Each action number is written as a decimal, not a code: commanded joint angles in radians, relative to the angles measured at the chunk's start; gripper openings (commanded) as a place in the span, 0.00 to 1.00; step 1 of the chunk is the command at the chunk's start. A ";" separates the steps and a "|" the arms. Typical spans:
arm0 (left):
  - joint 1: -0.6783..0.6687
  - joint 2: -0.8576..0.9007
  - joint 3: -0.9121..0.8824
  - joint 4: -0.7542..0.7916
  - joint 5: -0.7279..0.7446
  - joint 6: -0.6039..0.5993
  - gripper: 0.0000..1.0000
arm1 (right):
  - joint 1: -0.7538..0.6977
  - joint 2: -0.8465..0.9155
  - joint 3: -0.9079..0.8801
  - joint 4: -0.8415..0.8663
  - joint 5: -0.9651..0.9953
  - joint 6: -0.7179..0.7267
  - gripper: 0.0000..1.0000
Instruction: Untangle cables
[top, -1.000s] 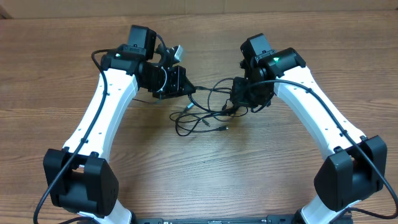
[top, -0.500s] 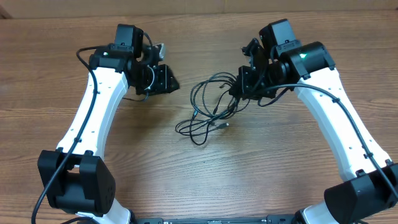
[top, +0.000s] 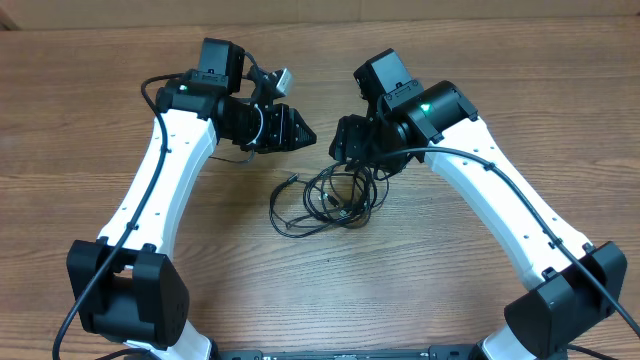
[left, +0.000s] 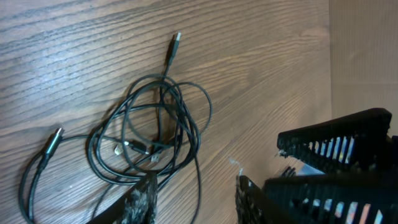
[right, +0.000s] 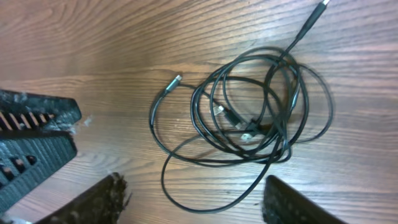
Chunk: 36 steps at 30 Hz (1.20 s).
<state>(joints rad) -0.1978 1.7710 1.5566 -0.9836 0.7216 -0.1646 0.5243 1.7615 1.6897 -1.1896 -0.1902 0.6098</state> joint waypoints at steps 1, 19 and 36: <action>-0.031 -0.025 0.015 0.019 -0.023 -0.053 0.44 | -0.044 0.004 0.012 -0.010 0.068 0.018 0.72; -0.375 0.269 0.015 0.102 -0.360 -0.521 0.47 | -0.588 0.004 0.011 -0.160 0.092 -0.216 0.72; -0.376 0.072 0.028 0.197 -0.327 -0.240 0.04 | -0.571 0.004 0.011 -0.149 -0.498 -0.566 0.68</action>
<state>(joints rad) -0.6121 2.0846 1.5574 -0.7948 0.3092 -0.5957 -0.0635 1.7630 1.6897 -1.3388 -0.3622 0.2462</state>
